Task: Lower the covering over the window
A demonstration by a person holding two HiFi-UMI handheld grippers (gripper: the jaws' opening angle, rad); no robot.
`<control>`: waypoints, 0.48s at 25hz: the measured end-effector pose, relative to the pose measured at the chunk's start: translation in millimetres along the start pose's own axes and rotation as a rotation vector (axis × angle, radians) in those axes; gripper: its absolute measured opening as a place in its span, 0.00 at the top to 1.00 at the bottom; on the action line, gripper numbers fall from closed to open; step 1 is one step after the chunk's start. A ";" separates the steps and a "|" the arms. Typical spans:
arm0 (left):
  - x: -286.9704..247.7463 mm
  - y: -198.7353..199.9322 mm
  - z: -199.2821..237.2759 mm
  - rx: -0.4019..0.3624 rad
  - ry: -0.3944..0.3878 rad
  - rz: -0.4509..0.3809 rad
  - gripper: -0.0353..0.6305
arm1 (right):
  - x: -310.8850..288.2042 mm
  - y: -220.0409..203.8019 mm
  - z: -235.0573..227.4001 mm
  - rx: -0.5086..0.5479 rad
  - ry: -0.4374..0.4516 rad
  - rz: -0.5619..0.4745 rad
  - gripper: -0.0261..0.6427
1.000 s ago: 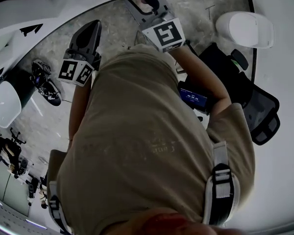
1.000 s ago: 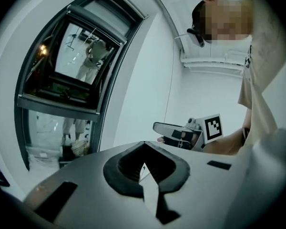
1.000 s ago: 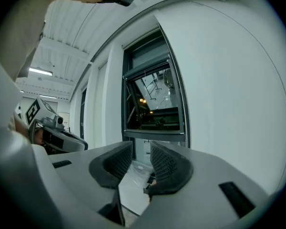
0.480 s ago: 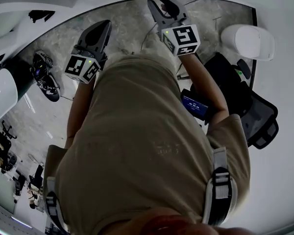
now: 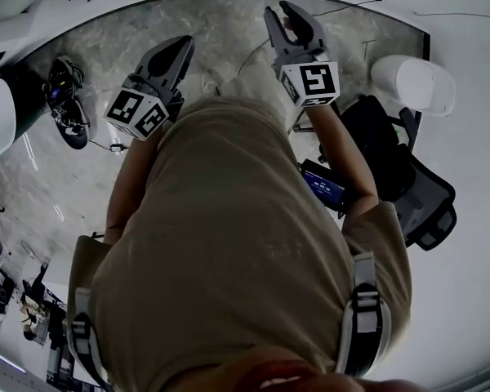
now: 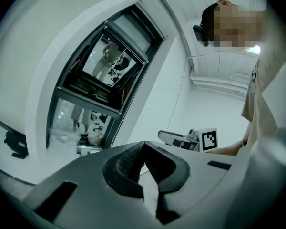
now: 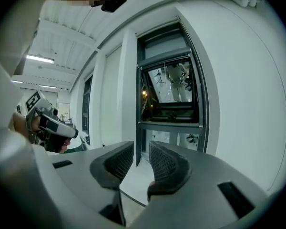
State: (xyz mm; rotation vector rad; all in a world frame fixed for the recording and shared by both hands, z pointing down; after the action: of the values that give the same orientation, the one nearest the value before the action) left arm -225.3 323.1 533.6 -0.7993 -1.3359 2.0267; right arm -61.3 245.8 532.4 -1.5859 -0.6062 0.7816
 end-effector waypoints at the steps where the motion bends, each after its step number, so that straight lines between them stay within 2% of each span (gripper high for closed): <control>1: 9.0 -6.4 4.0 0.015 0.004 0.004 0.92 | 1.9 0.2 11.2 0.010 0.000 -0.014 0.80; 4: 28.1 -20.0 7.8 0.022 0.004 0.017 0.92 | 10.5 -5.8 35.1 0.019 0.001 -0.027 0.81; 8: 34.3 -26.5 2.9 0.009 0.009 0.024 0.92 | 24.2 -17.3 44.1 0.002 -0.007 -0.018 0.81; 12: 24.9 -23.1 -12.8 0.007 -0.006 0.024 0.92 | 46.0 -7.2 48.6 -0.098 0.092 -0.098 0.81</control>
State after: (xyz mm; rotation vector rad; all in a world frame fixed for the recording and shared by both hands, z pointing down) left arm -228.8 356.7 547.0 -0.8102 -1.3276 2.0533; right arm -69.0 312.6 529.4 -1.6594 -0.6586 0.6099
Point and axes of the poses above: the fingertips, and each gripper's own axes: x backward along the fingers, z to its left, y out of its top, the point moved 2 cm from there along x, backward along the fingers, and after that the axes turned 5 degrees about -x, right-handed, at the moved point
